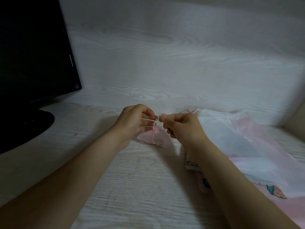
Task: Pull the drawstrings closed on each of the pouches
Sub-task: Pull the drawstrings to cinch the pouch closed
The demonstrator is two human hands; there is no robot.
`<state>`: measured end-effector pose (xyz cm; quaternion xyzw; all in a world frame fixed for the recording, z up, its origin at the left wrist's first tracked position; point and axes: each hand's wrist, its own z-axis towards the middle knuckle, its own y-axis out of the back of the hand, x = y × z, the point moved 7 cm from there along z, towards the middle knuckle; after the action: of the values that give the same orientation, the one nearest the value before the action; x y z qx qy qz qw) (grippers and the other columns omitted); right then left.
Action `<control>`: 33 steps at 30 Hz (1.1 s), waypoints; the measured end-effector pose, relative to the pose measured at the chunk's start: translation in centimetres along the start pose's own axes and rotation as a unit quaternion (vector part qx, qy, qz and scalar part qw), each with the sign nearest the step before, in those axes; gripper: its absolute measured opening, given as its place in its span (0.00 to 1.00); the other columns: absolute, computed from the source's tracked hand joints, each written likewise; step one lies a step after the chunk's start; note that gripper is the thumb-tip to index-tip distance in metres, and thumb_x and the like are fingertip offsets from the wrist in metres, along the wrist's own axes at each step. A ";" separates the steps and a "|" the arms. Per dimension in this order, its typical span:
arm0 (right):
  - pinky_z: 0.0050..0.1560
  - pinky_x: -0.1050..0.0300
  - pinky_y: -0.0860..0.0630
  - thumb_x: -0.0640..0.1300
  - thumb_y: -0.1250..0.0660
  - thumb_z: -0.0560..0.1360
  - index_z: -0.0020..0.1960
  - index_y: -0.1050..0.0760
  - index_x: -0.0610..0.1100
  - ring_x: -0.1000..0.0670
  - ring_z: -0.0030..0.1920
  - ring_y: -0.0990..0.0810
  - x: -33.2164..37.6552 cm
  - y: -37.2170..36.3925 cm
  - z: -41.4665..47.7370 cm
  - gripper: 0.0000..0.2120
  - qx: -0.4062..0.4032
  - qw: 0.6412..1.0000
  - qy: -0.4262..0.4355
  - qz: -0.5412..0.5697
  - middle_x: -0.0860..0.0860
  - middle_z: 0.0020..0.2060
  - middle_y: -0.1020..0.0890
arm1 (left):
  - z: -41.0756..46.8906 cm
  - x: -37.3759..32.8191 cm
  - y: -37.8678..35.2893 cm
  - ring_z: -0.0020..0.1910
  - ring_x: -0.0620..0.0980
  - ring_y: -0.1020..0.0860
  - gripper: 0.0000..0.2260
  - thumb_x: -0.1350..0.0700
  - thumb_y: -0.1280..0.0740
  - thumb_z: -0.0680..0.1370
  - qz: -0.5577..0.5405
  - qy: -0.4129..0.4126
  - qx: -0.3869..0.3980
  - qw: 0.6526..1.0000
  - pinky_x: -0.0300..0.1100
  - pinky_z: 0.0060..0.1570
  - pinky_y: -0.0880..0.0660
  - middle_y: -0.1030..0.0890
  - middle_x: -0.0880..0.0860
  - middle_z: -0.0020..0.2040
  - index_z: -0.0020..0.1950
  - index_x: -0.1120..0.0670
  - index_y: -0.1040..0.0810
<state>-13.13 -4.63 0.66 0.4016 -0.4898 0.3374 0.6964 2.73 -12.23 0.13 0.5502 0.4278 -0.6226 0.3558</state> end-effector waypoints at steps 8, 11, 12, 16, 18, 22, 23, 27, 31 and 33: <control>0.42 0.54 0.25 0.39 0.31 0.77 0.39 0.18 0.38 0.42 0.42 0.17 0.4 0.6 0.6 0.10 -0.050 0.942 0.091 -0.318 0.44 0.36 0.15 | 0.6 0.9 1.7 0.40 0.53 0.12 0.11 0.59 0.41 0.82 -0.234 0.070 -0.066 0.967 0.51 0.51 0.17 0.12 0.57 0.44 0.40 0.54 0.27; 0.49 0.44 0.20 0.32 0.34 0.73 0.39 0.21 0.35 0.34 0.50 0.18 0.2 0.0 0.4 0.05 -0.017 0.925 0.075 -0.372 0.37 0.43 0.15 | 0.8 1.0 2.4 0.38 0.52 0.13 0.11 0.59 0.41 0.83 -0.193 0.059 -0.087 0.976 0.50 0.49 0.16 0.15 0.55 0.38 0.43 0.56 0.24; 0.51 0.45 0.20 0.31 0.33 0.72 0.42 0.19 0.37 0.34 0.52 0.18 0.2 -0.3 0.2 0.05 -0.002 0.923 0.069 -0.378 0.37 0.46 0.14 | 0.9 0.9 2.5 0.39 0.52 0.13 0.11 0.59 0.41 0.83 -0.152 0.048 -0.088 0.983 0.50 0.49 0.15 0.16 0.55 0.38 0.45 0.57 0.22; 0.54 0.54 0.23 0.29 0.37 0.73 0.57 0.17 0.42 0.42 0.55 0.17 0.1 -1.1 0.1 0.18 0.037 0.925 0.076 -0.371 0.45 0.49 0.15 | 0.9 -0.1 2.8 0.43 0.54 0.13 0.09 0.59 0.34 0.81 0.091 -0.015 -0.089 0.992 0.48 0.49 0.15 0.16 0.54 0.38 0.47 0.59 0.15; 0.46 0.57 0.30 0.31 0.39 0.76 0.57 0.16 0.43 0.45 0.49 0.20 0.1 -1.2 0.0 0.17 0.052 0.924 0.066 -0.373 0.50 0.41 0.19 | 0.7 -1.0 2.6 0.43 0.47 0.14 0.07 0.58 0.30 0.78 0.212 -0.074 -0.066 0.972 0.43 0.47 0.18 0.14 0.48 0.37 0.45 0.54 0.12; 0.50 0.54 0.24 0.45 0.37 0.81 0.52 0.15 0.42 0.45 0.50 0.17 0.6 -1.3 0.1 0.13 0.051 0.951 0.058 -0.300 0.47 0.44 0.15 | -0.1 -1.7 1.6 0.35 0.34 0.20 0.10 0.61 0.28 0.75 0.352 -0.159 -0.001 0.922 0.28 0.39 0.28 0.18 0.36 0.32 0.47 0.46 0.11; 0.49 0.56 0.24 0.51 0.35 0.80 0.52 0.15 0.45 0.50 0.49 0.17 0.7 -1.3 0.1 0.14 0.056 0.953 0.058 -0.291 0.51 0.43 0.14 | -0.1 -1.7 1.5 0.35 0.35 0.20 0.10 0.61 0.27 0.75 0.365 -0.177 0.013 0.914 0.28 0.39 0.27 0.17 0.38 0.34 0.48 0.46 0.11; 0.28 0.69 0.36 0.59 0.28 0.77 0.50 0.13 0.50 0.61 0.24 0.27 1.1 -1.8 -0.5 0.13 0.092 0.939 0.119 -0.309 0.64 0.18 0.28 | 0.2 -1.8 1.3 0.44 0.42 0.18 0.07 0.56 0.21 0.76 0.421 -0.252 0.042 0.870 0.39 0.48 0.20 0.15 0.44 0.42 0.49 0.44 0.11; 0.32 0.70 0.33 0.50 0.24 0.76 0.48 0.12 0.49 0.60 0.29 0.26 1.7 -1.2 -0.4 0.06 0.018 0.927 0.201 -0.316 0.62 0.23 0.26 | -0.1 -1.6 0.3 0.48 0.42 0.21 0.04 0.56 0.23 0.78 0.464 -0.327 0.058 0.821 0.47 0.53 0.21 0.20 0.45 0.49 0.49 0.46 0.12; 0.36 0.69 0.33 0.49 0.25 0.76 0.49 0.13 0.49 0.58 0.36 0.22 2.2 -1.1 -0.7 0.05 -0.022 0.907 0.241 -0.344 0.58 0.35 0.17 | -0.4 -1.6 0.2 0.53 0.46 0.24 0.02 0.55 0.25 0.79 0.478 -0.353 0.034 0.804 0.47 0.58 0.24 0.27 0.46 0.58 0.50 0.47 0.14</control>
<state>-11.24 -4.38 2.34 0.4363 -0.1455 0.1524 0.8748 3.28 -12.01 1.71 0.4392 -0.0654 -0.5390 0.7157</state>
